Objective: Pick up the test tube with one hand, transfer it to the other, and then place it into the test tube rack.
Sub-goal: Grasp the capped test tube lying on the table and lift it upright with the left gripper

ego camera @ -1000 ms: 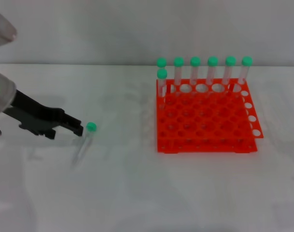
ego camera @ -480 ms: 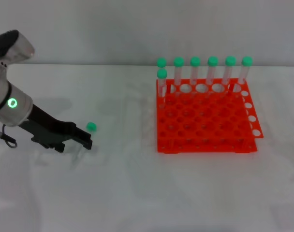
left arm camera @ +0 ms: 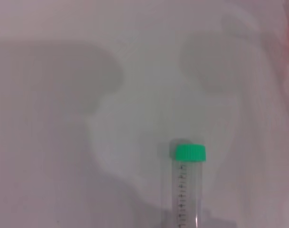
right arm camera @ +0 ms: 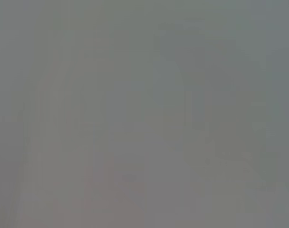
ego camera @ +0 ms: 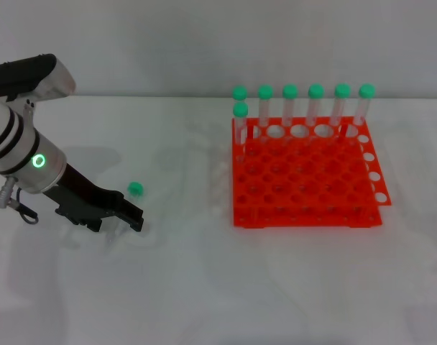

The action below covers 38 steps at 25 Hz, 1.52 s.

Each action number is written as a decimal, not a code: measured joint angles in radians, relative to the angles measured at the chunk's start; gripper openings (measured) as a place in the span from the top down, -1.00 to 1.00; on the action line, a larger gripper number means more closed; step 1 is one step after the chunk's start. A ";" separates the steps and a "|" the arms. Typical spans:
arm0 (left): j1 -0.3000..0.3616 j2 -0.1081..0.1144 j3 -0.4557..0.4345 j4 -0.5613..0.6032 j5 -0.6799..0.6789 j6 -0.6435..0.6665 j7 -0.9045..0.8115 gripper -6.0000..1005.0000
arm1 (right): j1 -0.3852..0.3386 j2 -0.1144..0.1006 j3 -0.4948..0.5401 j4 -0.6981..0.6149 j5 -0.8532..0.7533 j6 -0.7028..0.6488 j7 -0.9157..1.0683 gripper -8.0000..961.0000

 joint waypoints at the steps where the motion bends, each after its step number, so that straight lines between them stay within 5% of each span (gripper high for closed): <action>1: -0.001 -0.001 0.001 0.000 0.001 -0.001 0.000 -0.72 | 0.000 0.000 0.000 0.000 0.000 0.000 0.000 -0.76; 11: -0.001 -0.002 0.002 -0.002 0.015 -0.009 -0.001 -0.58 | 0.002 0.001 0.000 0.002 0.000 0.004 0.003 -0.76; 22: -0.022 -0.004 0.028 -0.038 0.040 -0.012 -0.003 0.24 | 0.010 0.001 0.000 0.002 0.000 0.002 0.004 -0.76; 38: -0.022 0.000 0.069 -0.038 0.041 -0.017 -0.007 0.43 | 0.022 0.004 0.000 0.002 0.000 0.008 0.004 -0.75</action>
